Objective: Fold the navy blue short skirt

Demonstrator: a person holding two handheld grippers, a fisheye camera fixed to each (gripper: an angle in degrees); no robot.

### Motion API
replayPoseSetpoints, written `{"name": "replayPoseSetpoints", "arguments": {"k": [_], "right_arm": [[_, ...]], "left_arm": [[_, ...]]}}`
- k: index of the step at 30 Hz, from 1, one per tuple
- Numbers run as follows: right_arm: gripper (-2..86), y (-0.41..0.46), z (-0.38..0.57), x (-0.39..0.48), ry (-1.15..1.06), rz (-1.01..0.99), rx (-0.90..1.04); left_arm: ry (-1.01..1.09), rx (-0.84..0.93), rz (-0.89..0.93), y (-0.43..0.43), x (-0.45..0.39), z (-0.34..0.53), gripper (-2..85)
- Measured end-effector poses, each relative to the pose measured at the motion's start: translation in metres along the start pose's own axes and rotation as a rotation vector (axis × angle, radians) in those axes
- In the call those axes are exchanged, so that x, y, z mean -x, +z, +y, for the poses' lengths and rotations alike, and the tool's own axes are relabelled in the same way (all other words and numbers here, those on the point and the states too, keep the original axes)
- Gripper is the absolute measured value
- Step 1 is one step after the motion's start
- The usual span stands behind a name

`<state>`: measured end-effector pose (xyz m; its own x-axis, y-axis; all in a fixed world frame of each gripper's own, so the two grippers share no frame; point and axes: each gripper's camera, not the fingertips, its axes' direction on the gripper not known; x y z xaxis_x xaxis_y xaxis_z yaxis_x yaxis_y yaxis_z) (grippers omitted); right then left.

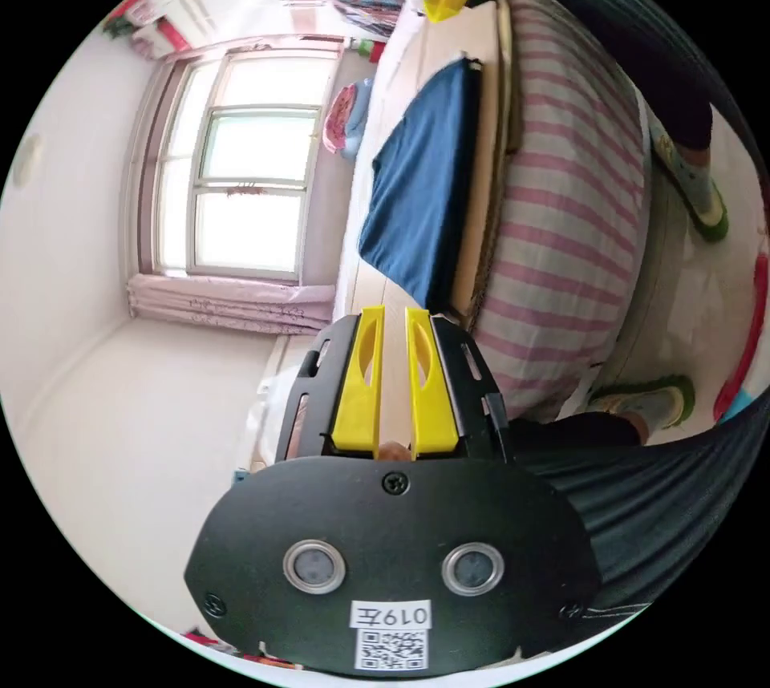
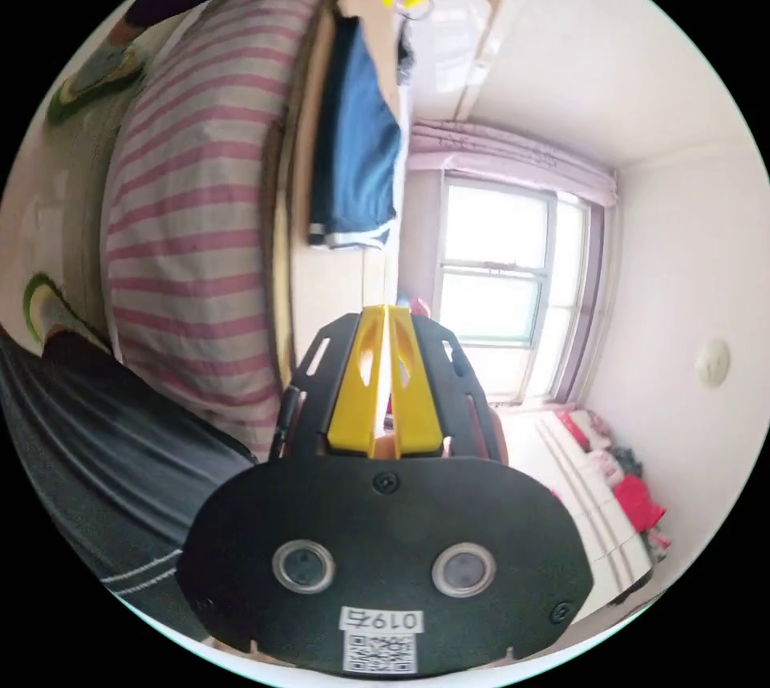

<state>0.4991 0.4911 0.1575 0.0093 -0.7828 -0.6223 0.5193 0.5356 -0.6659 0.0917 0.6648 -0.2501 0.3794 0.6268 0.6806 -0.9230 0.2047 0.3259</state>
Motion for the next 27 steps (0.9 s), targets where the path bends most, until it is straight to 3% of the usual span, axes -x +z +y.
{"name": "replayPoseSetpoints", "arguments": {"k": [7,11,16,20,24,27], "right_arm": [[-0.8,0.199,0.015,-0.27,0.748,-0.281,-0.021],[1.7,0.379,0.046,-0.366,1.114,-0.612,-0.069],[6.8,0.583,0.111,-0.369,1.42,-1.02,-0.097],[9.2,0.719,0.148,-0.339,1.446,-1.363,-0.009],[8.2,0.767,0.163,-0.36,1.422,-1.384,0.018],[7.6,0.771,0.132,-0.395,1.161,-1.226,0.059]], "left_arm": [[-0.489,-0.076,0.175,0.134,0.114,0.044,1.5],[-0.785,-0.086,0.534,0.282,0.177,0.066,2.3],[-1.085,-0.147,1.082,0.468,0.183,0.12,5.3],[-1.304,-0.086,1.326,0.605,0.148,0.175,6.6],[-1.391,-0.09,1.429,0.681,0.119,0.202,5.6],[-1.287,-0.073,1.384,0.704,0.115,0.201,4.6]]}}
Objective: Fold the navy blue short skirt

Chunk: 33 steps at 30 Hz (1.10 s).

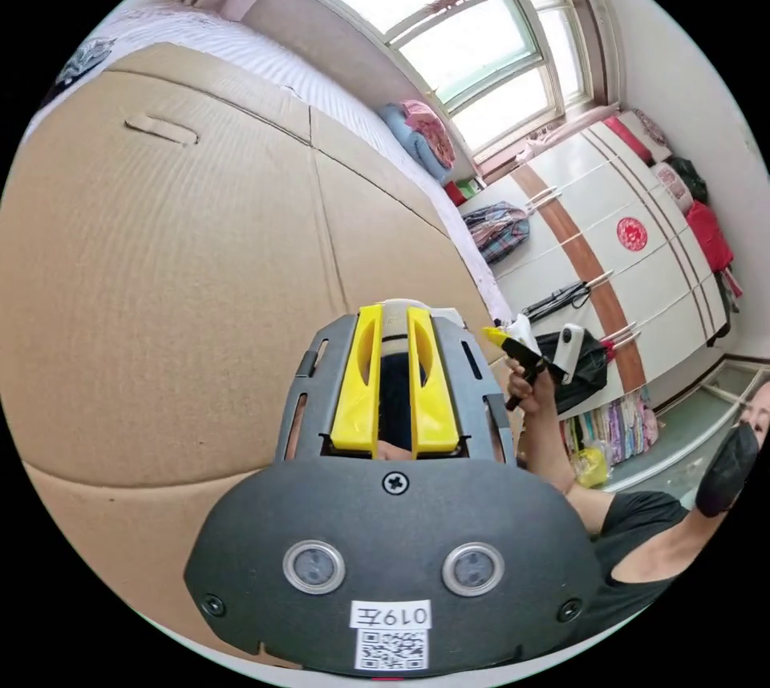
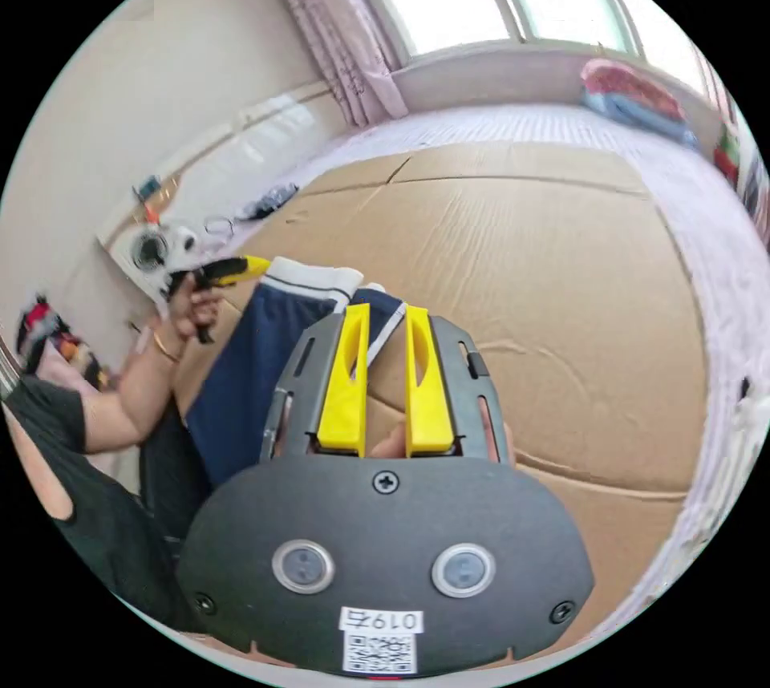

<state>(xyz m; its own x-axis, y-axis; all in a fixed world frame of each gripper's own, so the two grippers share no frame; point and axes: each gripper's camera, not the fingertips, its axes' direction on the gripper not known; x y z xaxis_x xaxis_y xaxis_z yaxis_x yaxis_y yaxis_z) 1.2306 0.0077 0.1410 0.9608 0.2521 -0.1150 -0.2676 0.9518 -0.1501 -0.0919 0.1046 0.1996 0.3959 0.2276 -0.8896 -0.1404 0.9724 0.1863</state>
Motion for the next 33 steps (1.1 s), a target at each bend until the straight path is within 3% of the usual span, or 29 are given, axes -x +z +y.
{"name": "replayPoseSetpoints", "arguments": {"k": [2,4,7,14,19,23,33], "right_arm": [[9.2,0.007,-0.033,0.006,-0.082,0.13,0.051],[11.8,0.017,-0.064,-0.031,0.011,-0.044,0.083],[13.5,0.036,-0.091,-0.116,0.216,-0.286,0.056],[10.9,0.078,-0.111,-0.212,0.448,-0.39,0.064],[9.7,0.097,-0.139,-0.222,0.422,-0.483,0.123],[4.9,0.089,-0.164,-0.216,0.373,-0.4,0.077],[4.3,0.115,-0.196,-0.204,0.31,-0.408,0.112]], "left_arm": [[0.054,0.009,-0.081,0.002,0.007,-0.006,4.9],[0.06,0.019,-0.125,0.008,0.022,-0.01,6.2],[-0.018,0.042,-0.04,0.022,0.065,-0.017,7.2],[-0.129,0.05,0.102,0.05,0.146,-0.027,8.6],[-0.166,0.045,0.177,0.068,0.184,-0.029,8.8],[-0.174,0.041,0.153,0.078,0.203,-0.031,9.3],[-0.175,0.059,0.196,0.109,0.236,-0.032,11.9]]}}
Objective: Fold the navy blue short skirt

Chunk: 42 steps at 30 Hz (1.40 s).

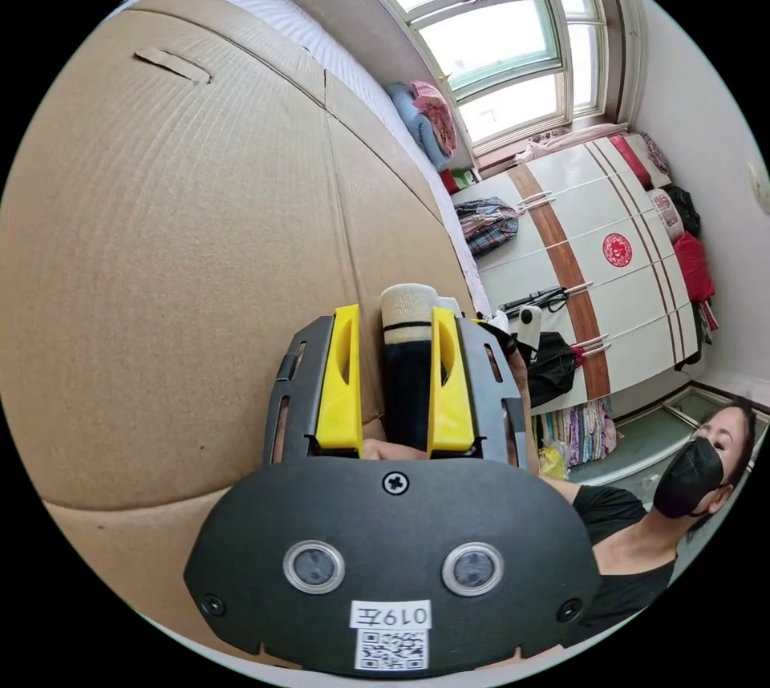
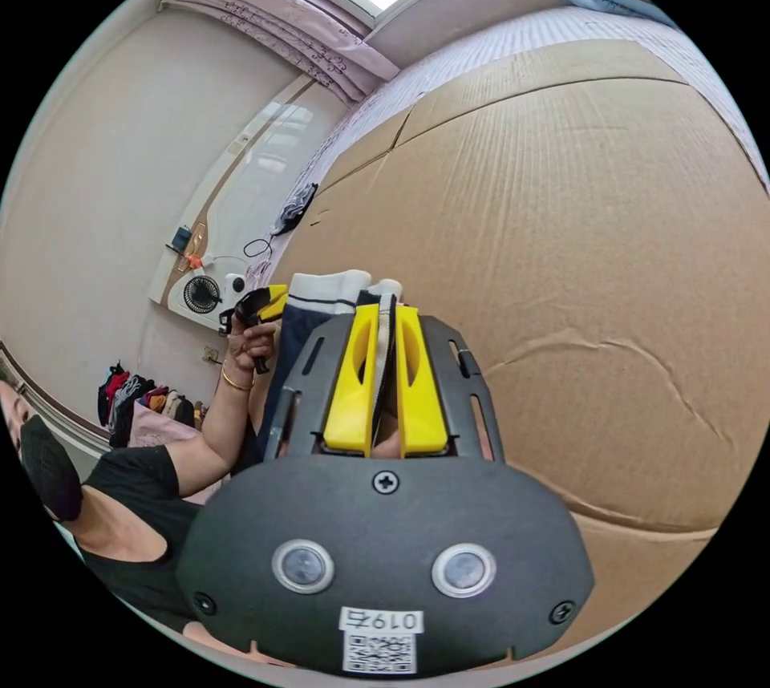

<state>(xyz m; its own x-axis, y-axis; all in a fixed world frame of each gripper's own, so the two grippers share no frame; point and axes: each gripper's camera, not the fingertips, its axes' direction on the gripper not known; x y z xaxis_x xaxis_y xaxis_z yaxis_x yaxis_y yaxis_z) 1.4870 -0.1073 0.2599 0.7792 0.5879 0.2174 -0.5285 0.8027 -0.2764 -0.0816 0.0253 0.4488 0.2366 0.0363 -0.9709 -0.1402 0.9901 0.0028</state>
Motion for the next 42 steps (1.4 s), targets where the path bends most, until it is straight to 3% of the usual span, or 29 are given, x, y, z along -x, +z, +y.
{"name": "replayPoseSetpoints", "arguments": {"k": [7,14,22,30,33,37,42], "right_arm": [[3.0,0.012,-0.012,0.001,-0.022,-0.086,-0.018],[0.6,0.013,-0.015,0.005,-0.069,-0.226,-0.082],[1.4,0.059,-0.018,-0.019,0.057,-0.087,-0.035],[7.2,0.064,-0.007,0.004,0.061,-0.03,-0.111],[6.2,0.051,-0.002,0.048,-0.049,-0.093,-0.17],[7.0,0.107,-0.003,0.108,-0.161,0.045,-0.016],[6.9,0.155,0.004,0.095,-0.075,-0.042,0.027]], "left_arm": [[0.005,0.078,0.083,0.037,0.012,-0.001,10.8],[0.041,0.039,0.108,0.048,0.015,0.006,7.2],[-0.003,0.015,0.09,0.062,0.021,0.016,6.6],[0.003,0.021,0.1,0.078,0.017,0.025,6.4],[0.008,0.025,0.113,0.083,0.013,0.028,6.5],[0.026,0.026,0.085,0.088,0.005,0.032,6.6],[0.042,0.023,0.068,0.094,-0.005,0.039,6.6]]}}
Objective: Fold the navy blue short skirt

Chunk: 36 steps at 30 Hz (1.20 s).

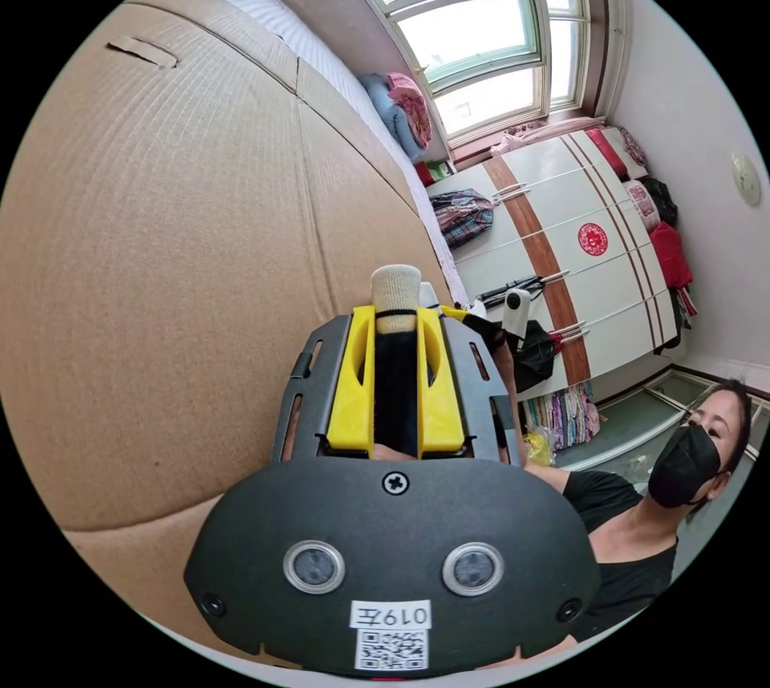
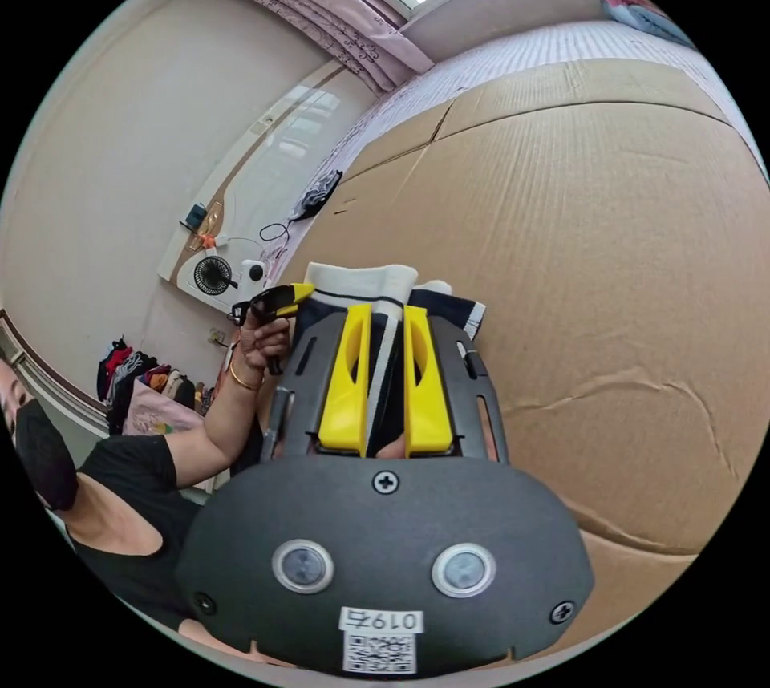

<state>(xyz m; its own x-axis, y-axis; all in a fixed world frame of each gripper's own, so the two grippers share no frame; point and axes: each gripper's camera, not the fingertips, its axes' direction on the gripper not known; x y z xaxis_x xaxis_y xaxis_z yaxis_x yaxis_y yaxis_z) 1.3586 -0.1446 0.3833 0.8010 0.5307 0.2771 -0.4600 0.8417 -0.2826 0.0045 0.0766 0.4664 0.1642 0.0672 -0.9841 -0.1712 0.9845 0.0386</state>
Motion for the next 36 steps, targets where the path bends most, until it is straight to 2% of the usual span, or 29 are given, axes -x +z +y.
{"name": "replayPoseSetpoints", "arguments": {"k": [3,7,12,16,21,29,33,36], "right_arm": [[7.4,0.007,0.006,0.008,-0.015,-0.027,-0.006],[7.6,0.027,0.011,0.028,-0.044,0.057,0.018],[6.4,0.045,0.022,0.028,-0.018,0.061,0.011],[4.1,0.045,0.035,0.051,-0.088,0.099,-0.065],[3.6,0.073,0.045,0.062,-0.136,0.252,-0.03],[4.3,0.077,0.059,0.04,-0.06,0.139,-0.057],[4.5,0.077,0.064,0.027,-0.028,0.079,-0.062],[4.4,0.08,0.066,0.034,-0.048,0.115,-0.053]], "left_arm": [[0.005,0.001,-0.01,0.004,-0.005,0.003,6.6],[0.003,-0.002,-0.008,0.007,-0.01,0.007,6.6],[0.001,-0.004,-0.017,0.011,-0.018,0.013,6.8],[-0.015,-0.003,-0.04,0.013,-0.023,0.016,6.7],[-0.007,0.013,-0.1,0.017,-0.035,0.019,6.9],[-0.088,-0.017,0.006,0.002,-0.031,0.026,7.1],[-0.064,0.029,-0.041,-0.001,-0.045,0.028,6.8],[-0.055,0.044,-0.06,0.001,-0.05,0.029,6.3]]}}
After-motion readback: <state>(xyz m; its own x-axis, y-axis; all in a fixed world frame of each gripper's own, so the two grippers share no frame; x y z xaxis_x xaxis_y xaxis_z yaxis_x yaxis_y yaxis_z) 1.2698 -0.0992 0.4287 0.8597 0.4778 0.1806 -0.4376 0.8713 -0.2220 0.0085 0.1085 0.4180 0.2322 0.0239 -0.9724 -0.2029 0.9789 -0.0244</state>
